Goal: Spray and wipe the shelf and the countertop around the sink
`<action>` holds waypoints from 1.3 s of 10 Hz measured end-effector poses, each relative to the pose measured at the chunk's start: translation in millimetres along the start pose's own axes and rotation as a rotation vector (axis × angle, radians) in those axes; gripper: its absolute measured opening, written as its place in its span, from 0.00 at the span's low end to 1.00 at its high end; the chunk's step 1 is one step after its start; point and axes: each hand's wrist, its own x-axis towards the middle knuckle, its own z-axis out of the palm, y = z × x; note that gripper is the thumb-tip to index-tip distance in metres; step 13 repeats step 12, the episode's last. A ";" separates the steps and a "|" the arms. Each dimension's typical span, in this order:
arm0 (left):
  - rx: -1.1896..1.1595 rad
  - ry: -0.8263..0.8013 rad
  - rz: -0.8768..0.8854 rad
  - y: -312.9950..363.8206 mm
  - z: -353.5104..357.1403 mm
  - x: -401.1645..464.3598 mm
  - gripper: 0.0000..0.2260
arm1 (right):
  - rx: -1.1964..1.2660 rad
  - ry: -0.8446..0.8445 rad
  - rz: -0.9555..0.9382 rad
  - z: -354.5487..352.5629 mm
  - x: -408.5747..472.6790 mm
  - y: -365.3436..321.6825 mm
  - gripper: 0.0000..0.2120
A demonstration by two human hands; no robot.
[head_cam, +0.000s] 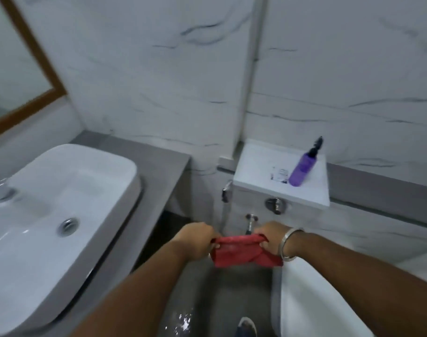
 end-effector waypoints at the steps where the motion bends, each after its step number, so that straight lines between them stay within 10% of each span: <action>1: 0.026 -0.023 0.051 29.2 -18.6 81.3 0.10 | 0.052 0.085 0.116 -27.3 1.7 70.1 0.06; 4: -0.001 0.154 -0.033 7.9 -91.5 221.0 0.09 | 0.066 0.381 0.203 -86.7 81.5 151.2 0.14; 5: 0.099 -0.034 0.040 6.7 -47.8 234.2 0.18 | -0.035 0.086 0.213 -49.3 104.8 151.5 0.28; 7: 0.245 -0.155 0.100 -9.9 -18.7 257.9 0.47 | 0.059 0.040 0.375 -30.2 133.5 147.5 0.33; 13: 0.425 0.129 -0.043 -9.3 -131.2 250.3 0.45 | -0.045 0.460 0.396 -138.4 96.5 116.4 0.37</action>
